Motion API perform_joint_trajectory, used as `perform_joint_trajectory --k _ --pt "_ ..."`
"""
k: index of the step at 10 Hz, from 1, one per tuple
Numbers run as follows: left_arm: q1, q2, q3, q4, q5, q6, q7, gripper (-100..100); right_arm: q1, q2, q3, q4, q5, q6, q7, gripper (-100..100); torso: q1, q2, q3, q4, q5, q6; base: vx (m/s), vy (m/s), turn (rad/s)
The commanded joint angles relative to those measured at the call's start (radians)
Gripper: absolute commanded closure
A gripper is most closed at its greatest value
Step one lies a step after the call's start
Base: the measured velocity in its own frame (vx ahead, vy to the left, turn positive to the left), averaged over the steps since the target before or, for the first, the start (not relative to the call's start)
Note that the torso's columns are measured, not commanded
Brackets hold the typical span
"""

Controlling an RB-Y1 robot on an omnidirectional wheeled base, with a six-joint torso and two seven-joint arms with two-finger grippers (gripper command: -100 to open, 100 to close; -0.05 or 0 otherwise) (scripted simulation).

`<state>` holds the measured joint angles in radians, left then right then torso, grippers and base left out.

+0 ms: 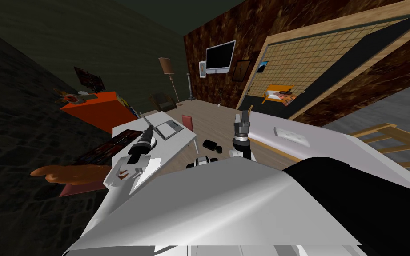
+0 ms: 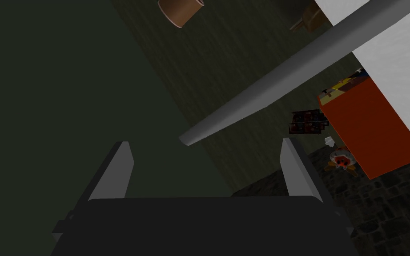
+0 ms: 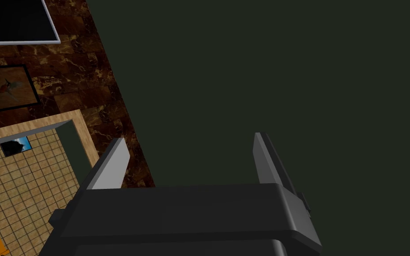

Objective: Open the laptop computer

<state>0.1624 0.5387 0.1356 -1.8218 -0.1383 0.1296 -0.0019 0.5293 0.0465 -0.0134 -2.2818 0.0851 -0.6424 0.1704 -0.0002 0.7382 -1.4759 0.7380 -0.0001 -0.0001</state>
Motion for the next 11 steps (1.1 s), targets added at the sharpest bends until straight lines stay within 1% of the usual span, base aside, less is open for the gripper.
perform_joint_trajectory --k 1,2,3,4,5,6,7,8,9,10,11 --pt "-0.031 0.046 0.014 0.050 -0.015 0.050 -0.005 -100 0.000 0.000 0.000 0.000 0.000 0.000 0.000 0 0.000 0.000 0.000 0.000 0.000 0.000 0.021 0.000 -0.136" --pt "-0.042 0.064 0.019 0.067 -0.020 0.068 -0.007 -100 0.000 0.000 0.000 0.000 0.000 0.000 0.000 0 0.000 0.000 0.000 0.000 0.000 0.000 0.019 -0.002 -0.105" --pt "-0.036 0.049 0.015 0.054 -0.020 0.057 -0.007 -100 0.000 0.000 0.000 0.000 0.000 0.000 0.000 0 0.000 0.000 0.000 0.000 0.000 0.000 0.009 0.000 -0.020" --pt "-0.043 0.016 0.021 0.042 0.012 0.075 -0.058 -100 0.000 0.000 0.000 0.000 0.000 0.000 0.000 0 0.000 0.001 0.000 0.000 0.000 0.000 0.009 0.026 0.022" --pt "-0.043 0.016 0.021 0.042 0.012 0.075 -0.074 -100 0.000 0.000 0.000 0.000 0.000 0.000 0.000 0 0.001 0.000 0.000 0.000 0.000 0.000 0.013 0.030 0.001" --pt "-0.049 -0.018 0.027 0.028 0.045 0.088 -0.107 -100 0.000 0.000 0.000 0.000 0.000 0.000 0.000 0 0.001 0.000 0.000 0.000 0.000 0.000 0.013 0.039 0.013" --pt "-0.049 -0.018 0.027 0.028 0.045 0.088 -0.135 -100 0.000 0.000 0.000 0.000 0.000 0.000 0.000 0 0.001 0.000 0.000 0.000 0.000 0.000 0.013 0.038 0.005" --pt "-0.055 -0.052 0.033 0.014 0.078 0.102 -0.165 -100 0.000 0.000 0.000 0.000 0.000 0.000 0.000 0 0.000 0.000 0.000 0.000 0.000 0.000 0.016 0.044 0.012" --pt "-0.055 -0.052 0.033 0.014 0.078 0.102 -0.193 -100 0.000 0.000 0.000 0.000 0.000 0.000 0.000 0 0.000 0.000 0.000 0.000 0.000 0.000 0.016 0.037 0.006" --pt "-0.055 -0.052 0.033 0.014 0.078 0.102 -0.207 -100 0.000 0.000 0.000 0.000 0.000 0.000 0.000 0 0.000 0.000 0.000 0.000 0.000 0.000 0.008 0.015 -0.001" --pt "-0.061 -0.086 0.039 0.000 0.111 0.116 -0.244 -100 0.000 0.000 0.000 0.000 0.000 0.000 0.000 0 -0.001 0.000 0.000 0.000 0.000 0.000 0.011 0.026 0.014"
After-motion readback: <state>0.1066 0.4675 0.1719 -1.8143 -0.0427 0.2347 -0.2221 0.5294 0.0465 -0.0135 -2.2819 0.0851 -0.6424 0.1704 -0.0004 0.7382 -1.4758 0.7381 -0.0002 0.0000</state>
